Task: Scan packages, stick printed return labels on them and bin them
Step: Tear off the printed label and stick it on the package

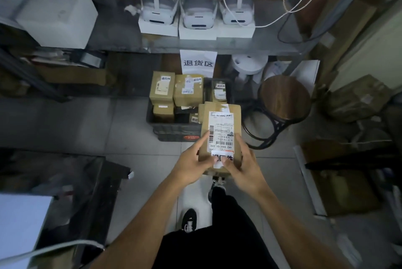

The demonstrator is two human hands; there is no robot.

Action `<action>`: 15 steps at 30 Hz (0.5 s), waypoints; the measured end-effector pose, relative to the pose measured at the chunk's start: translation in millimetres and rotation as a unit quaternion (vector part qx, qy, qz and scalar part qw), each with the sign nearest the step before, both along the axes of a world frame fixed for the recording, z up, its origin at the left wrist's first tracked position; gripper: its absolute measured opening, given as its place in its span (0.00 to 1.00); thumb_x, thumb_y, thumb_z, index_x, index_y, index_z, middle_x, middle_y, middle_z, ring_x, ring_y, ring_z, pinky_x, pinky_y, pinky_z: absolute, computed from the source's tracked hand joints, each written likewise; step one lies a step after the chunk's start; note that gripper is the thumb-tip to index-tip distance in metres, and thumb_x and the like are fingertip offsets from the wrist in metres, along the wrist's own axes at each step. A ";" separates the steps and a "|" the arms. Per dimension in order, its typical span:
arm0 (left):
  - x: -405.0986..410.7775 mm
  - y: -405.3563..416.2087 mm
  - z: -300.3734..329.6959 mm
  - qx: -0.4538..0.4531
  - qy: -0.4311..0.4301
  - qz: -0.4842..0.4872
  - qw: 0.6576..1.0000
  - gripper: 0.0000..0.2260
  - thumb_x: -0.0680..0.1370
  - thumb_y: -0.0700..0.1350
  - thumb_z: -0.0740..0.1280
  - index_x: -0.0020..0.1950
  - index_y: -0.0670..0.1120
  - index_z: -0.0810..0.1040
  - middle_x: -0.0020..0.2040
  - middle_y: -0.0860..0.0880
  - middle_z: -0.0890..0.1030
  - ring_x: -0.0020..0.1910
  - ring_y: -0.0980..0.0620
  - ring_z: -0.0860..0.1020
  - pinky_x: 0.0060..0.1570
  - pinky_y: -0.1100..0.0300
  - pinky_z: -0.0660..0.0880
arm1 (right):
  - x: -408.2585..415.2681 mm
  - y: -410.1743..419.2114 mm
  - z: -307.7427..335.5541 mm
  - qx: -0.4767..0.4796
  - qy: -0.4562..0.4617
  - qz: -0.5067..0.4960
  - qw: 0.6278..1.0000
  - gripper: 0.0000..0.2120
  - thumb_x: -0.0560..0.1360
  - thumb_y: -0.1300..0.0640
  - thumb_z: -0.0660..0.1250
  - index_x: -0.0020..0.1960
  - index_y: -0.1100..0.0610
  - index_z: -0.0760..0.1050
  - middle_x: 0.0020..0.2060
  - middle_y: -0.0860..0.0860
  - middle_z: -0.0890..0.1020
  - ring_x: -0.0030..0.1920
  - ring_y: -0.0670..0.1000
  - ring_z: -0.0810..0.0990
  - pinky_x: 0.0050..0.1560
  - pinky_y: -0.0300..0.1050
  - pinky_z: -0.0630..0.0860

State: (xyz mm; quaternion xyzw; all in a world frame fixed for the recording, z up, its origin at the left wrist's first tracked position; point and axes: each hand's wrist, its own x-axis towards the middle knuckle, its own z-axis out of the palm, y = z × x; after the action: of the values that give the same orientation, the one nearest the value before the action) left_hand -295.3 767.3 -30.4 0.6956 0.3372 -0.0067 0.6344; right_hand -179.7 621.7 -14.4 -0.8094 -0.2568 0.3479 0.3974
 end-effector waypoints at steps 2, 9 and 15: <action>15.5 15.5 -10.0 -0.001 0.007 0.010 1.000 0.34 0.77 0.44 0.72 0.78 0.59 0.60 0.68 0.59 0.75 0.65 0.62 0.75 0.66 0.61 0.73 | 19.6 18.0 -13.2 -0.014 0.002 0.011 1.000 0.37 0.77 0.47 0.68 0.78 0.41 0.50 0.64 0.45 0.67 0.61 0.37 0.62 0.56 0.24 0.63; 80.4 68.1 -30.7 -0.008 0.058 0.066 0.996 0.33 0.77 0.45 0.72 0.78 0.58 0.60 0.64 0.63 0.74 0.52 0.72 0.76 0.46 0.78 0.72 | 103.5 86.7 -56.1 -0.052 0.045 0.080 0.994 0.40 0.74 0.37 0.66 0.78 0.36 0.47 0.68 0.50 0.68 0.68 0.46 0.67 0.66 0.43 0.66; 107.7 98.5 -53.4 -0.040 0.076 0.177 0.981 0.32 0.73 0.47 0.75 0.68 0.70 0.64 0.63 0.70 0.75 0.65 0.56 0.75 0.59 0.54 0.78 | 156.6 153.5 -74.3 -0.081 0.056 0.190 0.977 0.38 0.77 0.44 0.67 0.76 0.33 0.46 0.65 0.53 0.66 0.68 0.52 0.68 0.67 0.47 0.66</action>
State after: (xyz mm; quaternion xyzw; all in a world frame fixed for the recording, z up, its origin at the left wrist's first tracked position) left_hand -187.6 865.8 -83.8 0.5966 0.5012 0.0393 0.6256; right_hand -23.2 775.2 -88.7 -0.7546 -0.3543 0.4812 0.2711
